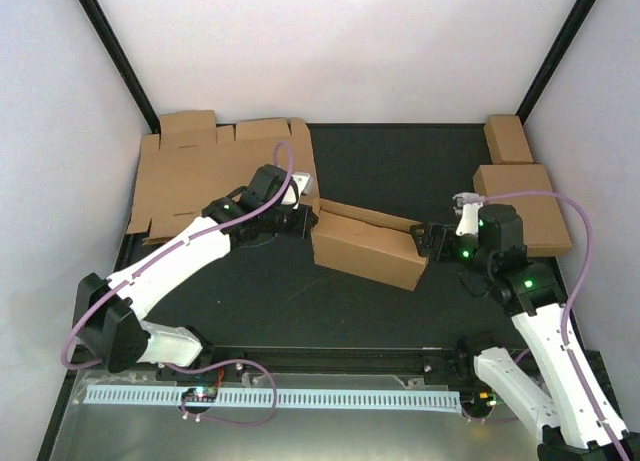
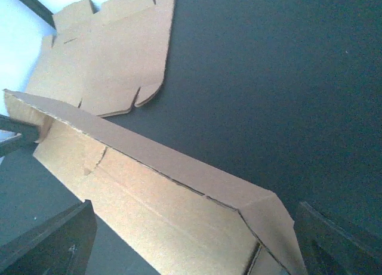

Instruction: Fold the paper box

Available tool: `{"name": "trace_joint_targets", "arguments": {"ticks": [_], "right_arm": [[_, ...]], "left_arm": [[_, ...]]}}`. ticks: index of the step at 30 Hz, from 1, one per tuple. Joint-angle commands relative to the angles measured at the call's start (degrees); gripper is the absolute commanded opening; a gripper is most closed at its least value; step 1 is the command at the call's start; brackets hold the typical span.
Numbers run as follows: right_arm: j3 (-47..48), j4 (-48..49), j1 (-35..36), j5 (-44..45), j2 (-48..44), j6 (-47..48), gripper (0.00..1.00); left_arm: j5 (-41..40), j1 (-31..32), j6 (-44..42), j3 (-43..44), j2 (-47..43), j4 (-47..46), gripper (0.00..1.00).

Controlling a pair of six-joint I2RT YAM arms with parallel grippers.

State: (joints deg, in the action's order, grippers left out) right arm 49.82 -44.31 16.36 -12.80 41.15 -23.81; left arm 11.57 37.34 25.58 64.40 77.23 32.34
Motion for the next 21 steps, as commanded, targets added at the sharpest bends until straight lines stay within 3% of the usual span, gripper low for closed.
{"name": "trace_joint_targets", "arguments": {"ticks": [1,6,10,21], "right_arm": [[0.1,-0.3,0.0,-3.4,-2.1,-0.7,0.94],[-0.6,-1.9,0.0,-2.1,-3.0,-1.7,0.98],[-1.1,-4.3,0.0,6.3,-5.4,-5.5,1.00],[-4.4,-5.0,0.0,2.5,-10.8,-5.7,1.00]], "left_arm": [[-0.9,0.5,0.3,-1.1,0.7,5.3,0.05],[-1.1,0.6,0.3,-2.4,0.6,4.1,0.04],[-1.9,0.6,-0.1,-2.4,0.4,4.4,0.04],[-2.8,0.8,-0.4,-2.3,0.5,4.5,0.04]]}}
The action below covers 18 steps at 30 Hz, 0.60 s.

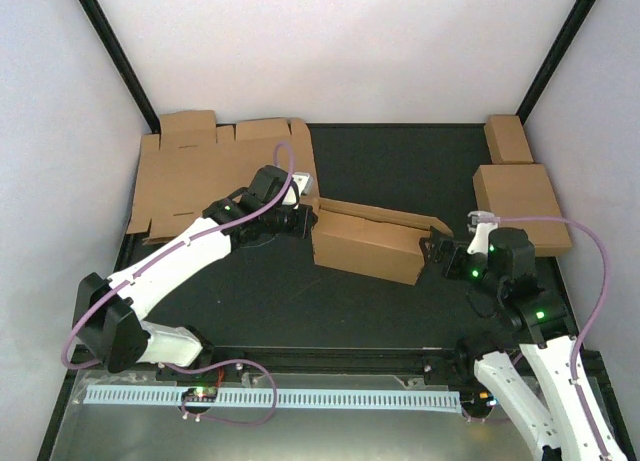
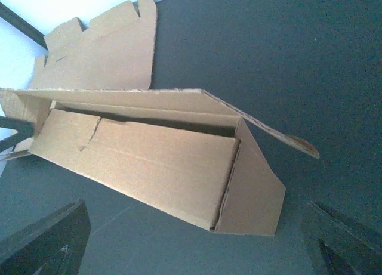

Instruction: Fold the paper box

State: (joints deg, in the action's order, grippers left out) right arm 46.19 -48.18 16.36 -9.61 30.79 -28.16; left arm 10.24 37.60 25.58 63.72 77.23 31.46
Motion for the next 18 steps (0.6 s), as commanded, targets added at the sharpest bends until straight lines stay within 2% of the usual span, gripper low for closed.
{"name": "trace_joint_targets", "arguments": {"ticks": [1,18], "right_arm": [[-0.7,-1.4,0.0,-0.9,-0.4,-1.5,1.00],[-0.8,-2.3,0.0,-2.4,-0.8,-3.5,1.00]], "left_arm": [[-1.6,0.6,-0.4,-1.6,0.4,5.4,0.04],[-2.5,1.2,-0.5,-1.4,0.6,5.5,0.04]]}}
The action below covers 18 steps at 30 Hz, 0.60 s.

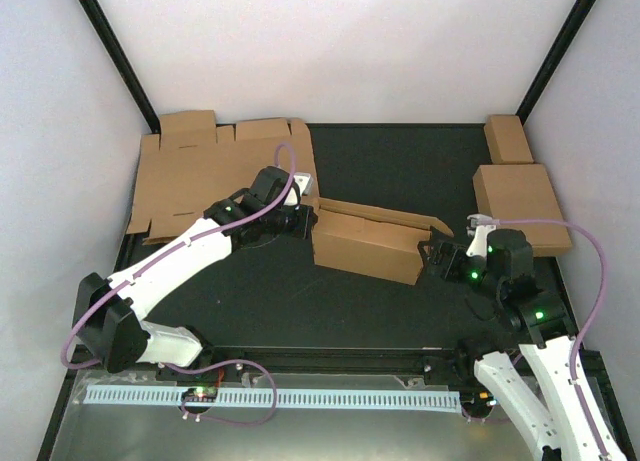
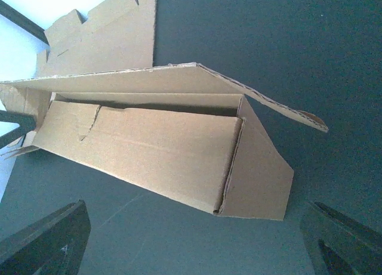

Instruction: Fold the paper box

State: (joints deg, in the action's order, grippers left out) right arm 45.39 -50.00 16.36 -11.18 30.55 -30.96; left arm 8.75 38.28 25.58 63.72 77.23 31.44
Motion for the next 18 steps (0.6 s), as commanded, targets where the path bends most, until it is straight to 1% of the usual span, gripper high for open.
{"name": "trace_joint_targets", "arguments": {"ticks": [1,6,11,18], "right_arm": [[0.1,-0.3,0.1,-1.1,-0.6,-0.7,1.00],[0.1,-0.7,0.0,-1.9,-0.4,-0.8,1.00],[2.6,-2.7,0.0,-1.4,-0.9,-0.2,1.00],[4.0,-4.7,0.0,-4.1,-0.1,0.6,1.00]], "left_arm": [[-1.0,0.6,-0.5,-1.4,0.6,5.5,0.04],[-1.1,0.5,-0.5,-1.4,0.5,5.6,0.04],[-0.9,0.5,-0.5,-1.2,0.5,5.6,0.04],[-1.0,0.6,-0.6,-1.1,0.5,5.6,0.04]]}}
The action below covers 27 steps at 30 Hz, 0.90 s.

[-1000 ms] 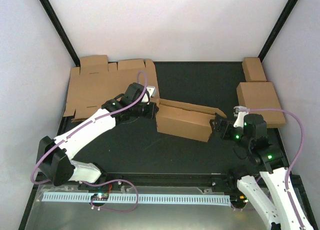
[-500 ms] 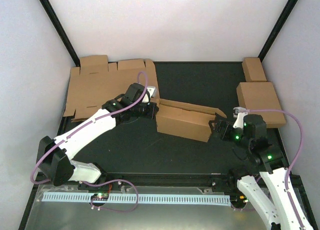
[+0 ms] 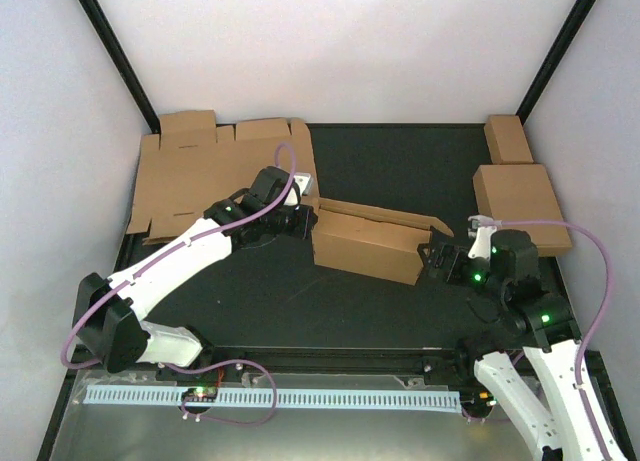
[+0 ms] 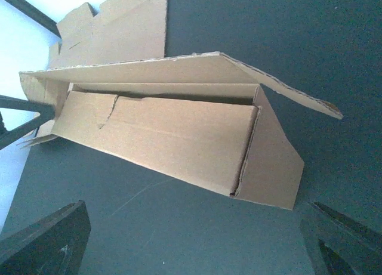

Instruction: Fold the paper box

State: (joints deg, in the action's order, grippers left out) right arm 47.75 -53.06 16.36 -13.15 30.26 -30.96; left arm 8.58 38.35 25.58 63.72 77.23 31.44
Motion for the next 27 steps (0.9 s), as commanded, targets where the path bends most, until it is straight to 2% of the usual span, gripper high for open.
{"name": "trace_joint_targets", "arguments": {"ticks": [1,13,27], "right_arm": [[1.6,-1.8,0.0,-2.4,0.5,0.8,1.00],[-0.7,-1.0,0.0,-6.8,2.1,1.0,1.00],[3.7,-6.2,0.0,-1.1,-0.3,0.9,1.00]], "left_arm": [[-0.8,0.5,-0.7,-1.2,0.5,5.6,0.04],[-1.3,0.6,-0.8,-1.4,0.5,5.8,0.04],[-2.1,0.5,-0.5,-2.4,1.0,5.4,0.03]]}}
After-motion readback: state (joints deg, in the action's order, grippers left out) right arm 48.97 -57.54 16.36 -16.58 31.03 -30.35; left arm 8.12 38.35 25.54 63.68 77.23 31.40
